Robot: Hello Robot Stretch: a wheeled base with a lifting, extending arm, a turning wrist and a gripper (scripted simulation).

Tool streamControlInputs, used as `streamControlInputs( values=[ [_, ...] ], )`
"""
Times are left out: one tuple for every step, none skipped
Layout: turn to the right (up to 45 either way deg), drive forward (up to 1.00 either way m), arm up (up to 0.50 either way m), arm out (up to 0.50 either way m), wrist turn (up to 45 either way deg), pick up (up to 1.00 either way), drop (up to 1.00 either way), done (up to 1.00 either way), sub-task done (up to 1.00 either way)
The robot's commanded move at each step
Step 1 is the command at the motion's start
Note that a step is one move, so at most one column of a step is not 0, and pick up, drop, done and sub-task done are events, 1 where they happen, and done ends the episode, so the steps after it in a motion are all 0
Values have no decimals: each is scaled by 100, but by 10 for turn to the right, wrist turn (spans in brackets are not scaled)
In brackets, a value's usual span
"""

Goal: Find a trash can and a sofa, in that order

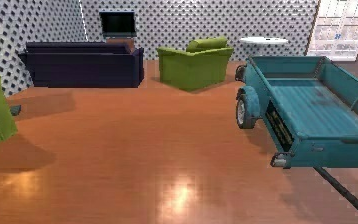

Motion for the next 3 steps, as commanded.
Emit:
streamControlInputs(
  values=[
    [-30,0,0,0,0,0,0,0,0],
    [0,60,0,0,0,0,0,0,0],
    [150,0,0,0,0,0,0,0,0]
  ],
)
